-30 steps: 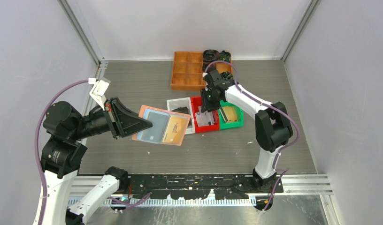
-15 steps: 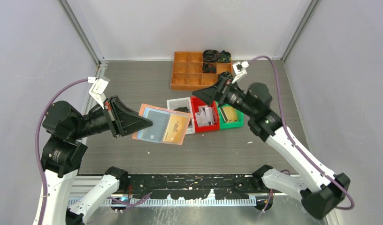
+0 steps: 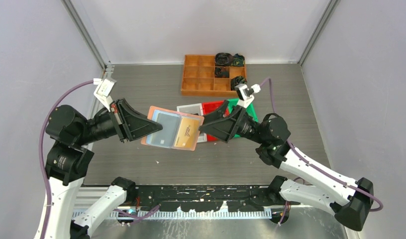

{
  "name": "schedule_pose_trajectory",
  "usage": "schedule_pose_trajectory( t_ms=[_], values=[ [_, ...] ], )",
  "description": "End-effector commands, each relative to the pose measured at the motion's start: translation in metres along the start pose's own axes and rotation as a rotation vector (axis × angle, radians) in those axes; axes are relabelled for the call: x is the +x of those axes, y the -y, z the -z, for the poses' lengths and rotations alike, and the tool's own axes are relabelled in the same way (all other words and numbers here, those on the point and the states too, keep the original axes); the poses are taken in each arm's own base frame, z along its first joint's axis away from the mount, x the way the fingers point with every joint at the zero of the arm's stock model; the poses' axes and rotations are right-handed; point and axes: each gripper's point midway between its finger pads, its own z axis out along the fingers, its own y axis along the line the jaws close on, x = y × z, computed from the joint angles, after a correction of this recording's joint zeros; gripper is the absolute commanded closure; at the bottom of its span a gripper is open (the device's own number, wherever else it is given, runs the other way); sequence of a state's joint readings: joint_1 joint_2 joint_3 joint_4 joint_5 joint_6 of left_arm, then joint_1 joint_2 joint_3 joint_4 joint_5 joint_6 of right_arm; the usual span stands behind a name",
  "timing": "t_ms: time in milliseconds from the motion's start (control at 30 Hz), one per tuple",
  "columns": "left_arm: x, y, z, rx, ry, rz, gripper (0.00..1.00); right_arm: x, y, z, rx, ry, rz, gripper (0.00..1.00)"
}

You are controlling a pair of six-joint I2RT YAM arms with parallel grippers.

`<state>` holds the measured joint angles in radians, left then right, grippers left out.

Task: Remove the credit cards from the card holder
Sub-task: Remove the credit card from the card holder.

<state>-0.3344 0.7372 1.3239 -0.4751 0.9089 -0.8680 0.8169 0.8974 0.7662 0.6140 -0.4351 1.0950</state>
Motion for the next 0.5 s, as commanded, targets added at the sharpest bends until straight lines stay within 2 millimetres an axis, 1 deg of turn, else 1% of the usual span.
schedule_pose_trajectory(
  t_ms=[0, 133, 167, 233, 400, 467],
  values=[
    [-0.018, 0.018, -0.001, 0.044, 0.054, -0.06, 1.0, 0.008, -0.041, -0.009, -0.172, 0.013, 0.039, 0.01],
    [-0.02, 0.019, -0.001, 0.042, 0.057, -0.061, 1.0, 0.022, -0.045, -0.015, -0.217, 0.001, 0.021, 0.01],
    [-0.02, 0.019, -0.001, 0.041, 0.059, -0.063, 1.0, 0.024, -0.045, -0.016, -0.221, -0.001, 0.023, 0.02],
    [-0.021, 0.019, -0.001, 0.039, 0.061, -0.065, 1.0, 0.027, -0.044, -0.018, -0.22, -0.006, 0.025, 0.1],
    [-0.022, 0.02, 0.0, 0.038, 0.063, -0.074, 1.0, 0.03, -0.039, -0.022, -0.225, 0.007, 0.012, 0.34],
    [-0.022, 0.02, 0.0, 0.037, 0.063, -0.075, 1.0, 0.03, -0.037, -0.021, -0.231, 0.019, 0.009, 0.45]
  ],
)
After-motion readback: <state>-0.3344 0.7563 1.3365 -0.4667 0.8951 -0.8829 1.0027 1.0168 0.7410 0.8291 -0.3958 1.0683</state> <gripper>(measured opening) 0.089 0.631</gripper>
